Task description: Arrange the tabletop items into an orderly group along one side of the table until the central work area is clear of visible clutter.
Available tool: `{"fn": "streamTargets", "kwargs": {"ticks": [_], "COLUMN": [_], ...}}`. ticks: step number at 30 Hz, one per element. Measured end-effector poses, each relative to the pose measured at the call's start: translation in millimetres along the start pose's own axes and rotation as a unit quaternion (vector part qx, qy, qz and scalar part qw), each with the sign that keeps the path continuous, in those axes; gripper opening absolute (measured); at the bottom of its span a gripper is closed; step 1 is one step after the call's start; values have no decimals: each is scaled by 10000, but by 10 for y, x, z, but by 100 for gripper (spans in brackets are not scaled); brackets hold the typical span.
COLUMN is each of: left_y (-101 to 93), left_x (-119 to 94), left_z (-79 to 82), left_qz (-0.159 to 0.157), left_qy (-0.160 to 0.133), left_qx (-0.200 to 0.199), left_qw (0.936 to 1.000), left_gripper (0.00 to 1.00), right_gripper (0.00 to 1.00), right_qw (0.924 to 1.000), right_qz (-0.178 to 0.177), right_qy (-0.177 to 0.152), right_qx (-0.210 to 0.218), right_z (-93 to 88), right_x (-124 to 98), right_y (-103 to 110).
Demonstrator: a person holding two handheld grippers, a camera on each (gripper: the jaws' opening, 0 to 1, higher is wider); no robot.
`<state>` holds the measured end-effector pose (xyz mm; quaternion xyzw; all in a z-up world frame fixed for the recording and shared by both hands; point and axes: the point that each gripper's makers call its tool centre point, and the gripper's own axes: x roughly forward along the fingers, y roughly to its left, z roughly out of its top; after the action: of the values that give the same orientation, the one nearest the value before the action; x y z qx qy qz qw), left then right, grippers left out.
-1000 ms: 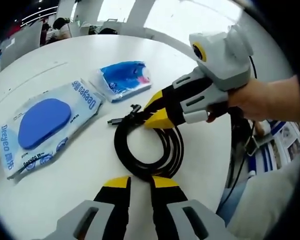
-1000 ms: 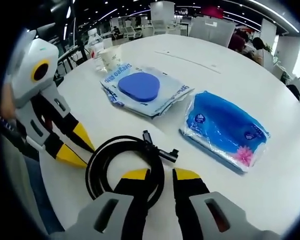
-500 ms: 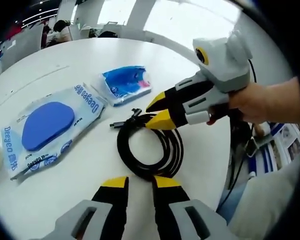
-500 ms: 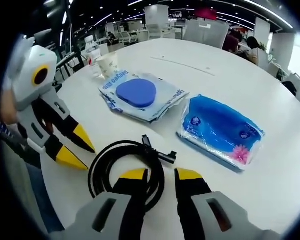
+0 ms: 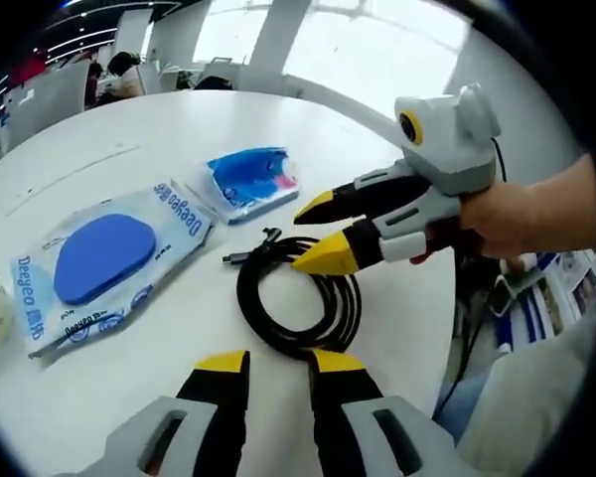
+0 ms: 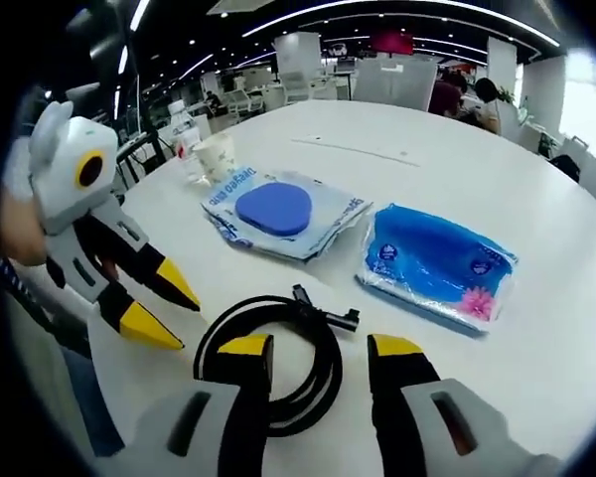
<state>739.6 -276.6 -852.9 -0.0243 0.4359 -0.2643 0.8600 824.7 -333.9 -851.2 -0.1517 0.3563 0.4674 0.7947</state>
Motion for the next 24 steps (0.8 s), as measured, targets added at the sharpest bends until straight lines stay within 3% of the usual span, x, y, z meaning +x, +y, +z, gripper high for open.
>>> {"fn": "streamTargets", "kwargs": {"ticks": [12,24], "left_y": [143,264], "left_x": [-165,-383], "left_z": [-110,-307], "left_qz": [266,471], "left_qy": [-244,-439], "left_qx": [4,-150], "left_qw": [9993,9978], "left_gripper": [35,45], "right_gripper": [55,66], "right_qw": [9990,9965], "right_qz": [-61,-2], "right_qy": [-386,-730], "right_qx": [230,408], "right_z": [36,34], "right_x": [-46,-116], "right_y": [127,306]}}
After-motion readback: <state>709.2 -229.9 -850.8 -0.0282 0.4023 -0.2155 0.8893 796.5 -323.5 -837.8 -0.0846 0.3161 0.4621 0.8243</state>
